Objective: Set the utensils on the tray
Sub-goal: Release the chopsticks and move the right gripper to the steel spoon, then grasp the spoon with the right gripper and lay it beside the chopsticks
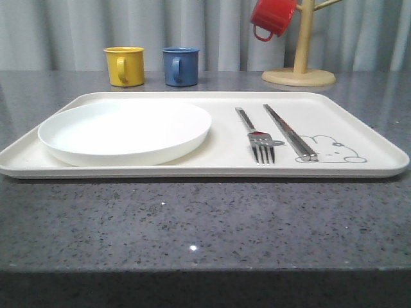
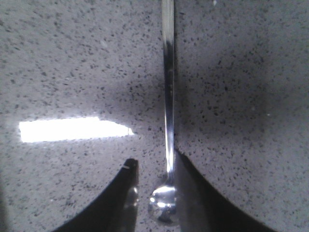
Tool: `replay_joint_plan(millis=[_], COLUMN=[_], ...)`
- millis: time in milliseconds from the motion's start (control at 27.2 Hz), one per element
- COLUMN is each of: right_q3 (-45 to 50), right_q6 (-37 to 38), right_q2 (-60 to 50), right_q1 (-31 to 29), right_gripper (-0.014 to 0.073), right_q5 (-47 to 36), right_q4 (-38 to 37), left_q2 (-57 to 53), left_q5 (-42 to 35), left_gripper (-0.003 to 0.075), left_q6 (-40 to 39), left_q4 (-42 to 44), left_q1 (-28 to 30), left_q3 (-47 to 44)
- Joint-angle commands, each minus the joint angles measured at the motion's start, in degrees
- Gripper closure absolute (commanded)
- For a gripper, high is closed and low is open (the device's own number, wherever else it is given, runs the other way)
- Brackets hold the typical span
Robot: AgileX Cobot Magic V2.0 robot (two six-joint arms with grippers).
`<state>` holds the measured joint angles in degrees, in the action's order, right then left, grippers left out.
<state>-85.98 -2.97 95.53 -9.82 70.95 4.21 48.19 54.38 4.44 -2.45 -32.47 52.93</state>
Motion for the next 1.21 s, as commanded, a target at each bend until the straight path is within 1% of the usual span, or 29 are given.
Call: replay_joint_plan(millis=[0,257,1175], right_q3=[-1.5,-1.5,-1.5], right_q6=[-0.9,-0.9,-0.9], right_q2=[-0.4,2.2,5.3], right_q1=[-0.4,-0.4,-0.4], right_gripper=[0.037,0.037,0.037], right_q5=[4.6,4.6,2.7], right_q4=[-1.4,-4.2,-3.0], left_q2=[0.1,0.1,0.1], left_q5=[-3.3,-3.3,-3.3], left_gripper=[0.0297,0.0298,0.0298], left_q6=[-0.5,-0.5,-0.5], left_q4=[-0.7,-0.7,-0.7], left_q1=[-0.4,-0.4,-0.4], left_q3=[1.5,1.5,1.5])
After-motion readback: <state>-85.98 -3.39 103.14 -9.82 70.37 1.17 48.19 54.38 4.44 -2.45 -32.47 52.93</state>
